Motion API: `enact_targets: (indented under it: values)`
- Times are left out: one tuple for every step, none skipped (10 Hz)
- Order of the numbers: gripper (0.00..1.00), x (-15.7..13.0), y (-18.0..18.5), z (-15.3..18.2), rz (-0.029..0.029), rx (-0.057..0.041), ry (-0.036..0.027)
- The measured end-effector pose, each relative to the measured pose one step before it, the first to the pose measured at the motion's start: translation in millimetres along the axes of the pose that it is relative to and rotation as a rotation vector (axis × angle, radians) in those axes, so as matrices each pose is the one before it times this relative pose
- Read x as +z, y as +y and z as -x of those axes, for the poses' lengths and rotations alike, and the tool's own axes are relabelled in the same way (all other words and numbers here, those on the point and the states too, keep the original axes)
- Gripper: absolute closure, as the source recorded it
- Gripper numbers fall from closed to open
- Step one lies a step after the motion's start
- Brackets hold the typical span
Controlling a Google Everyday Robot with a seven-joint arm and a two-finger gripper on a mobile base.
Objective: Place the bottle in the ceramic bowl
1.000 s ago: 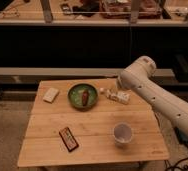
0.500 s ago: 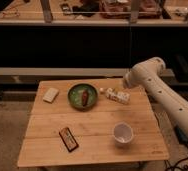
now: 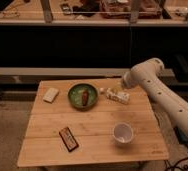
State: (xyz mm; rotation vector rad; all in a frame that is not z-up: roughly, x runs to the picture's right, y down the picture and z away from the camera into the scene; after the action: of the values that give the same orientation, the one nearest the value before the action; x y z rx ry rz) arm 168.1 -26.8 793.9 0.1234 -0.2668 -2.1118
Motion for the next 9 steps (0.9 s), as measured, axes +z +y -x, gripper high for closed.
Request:
enact_targets:
  values:
    - [0.25, 4.55, -5.92, -4.60, -0.01203, -0.03781, 0.01500]
    - [0.25, 8.70, -1.51, -0.91, -0.01688, -0.01973, 0.00564]
    - [0.25, 8.79, 1.27, 1.97, -0.01577, -0.00601, -0.00149]
    - [0.25, 8.38, 5.42, 1.69, -0.01007, -0.00202, -0.00180]
    - [0.25, 8.09, 7.63, 1.95, 0.00158, -0.00627, -0.00501]
    - [0.25, 6.09, 9.61, 1.02, 0.01211, -0.00984, -0.00444]
    - [0.25, 9.51, 17.18, 1.59, 0.02799, -0.01750, -0.00605]
    - [0.25, 9.52, 12.51, 1.38, 0.01130, -0.00830, 0.00225]
    - [0.25, 5.94, 6.88, 0.94, 0.00346, -0.00200, 0.00500]
